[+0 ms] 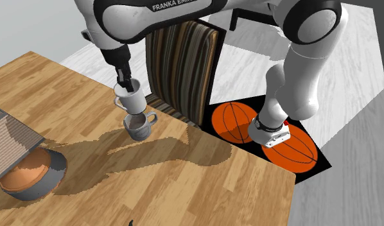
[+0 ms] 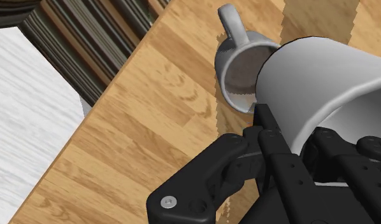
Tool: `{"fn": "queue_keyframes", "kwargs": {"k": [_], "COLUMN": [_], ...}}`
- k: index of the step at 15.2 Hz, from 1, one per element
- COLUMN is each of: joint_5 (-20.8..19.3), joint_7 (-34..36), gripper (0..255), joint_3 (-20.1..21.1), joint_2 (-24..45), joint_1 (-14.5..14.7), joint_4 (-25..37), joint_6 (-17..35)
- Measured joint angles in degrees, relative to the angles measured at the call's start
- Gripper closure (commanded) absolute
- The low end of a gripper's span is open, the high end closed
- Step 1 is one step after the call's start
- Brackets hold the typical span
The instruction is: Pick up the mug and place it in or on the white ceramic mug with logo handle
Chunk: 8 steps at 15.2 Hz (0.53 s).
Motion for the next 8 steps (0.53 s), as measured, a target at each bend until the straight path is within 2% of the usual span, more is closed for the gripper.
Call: {"fn": "queue_keyframes", "kwargs": {"k": [2,8], "joint_5": [0.39,0.62], "joint_7": [-0.58,-1.12], "gripper": [255,255], "joint_3": [-0.17,-0.17], "joint_2": [2.46,3.44], "joint_1": [-0.36,-0.44], "joint_4": [2.52,-0.54], "joint_6": [-0.16,3.82]}}
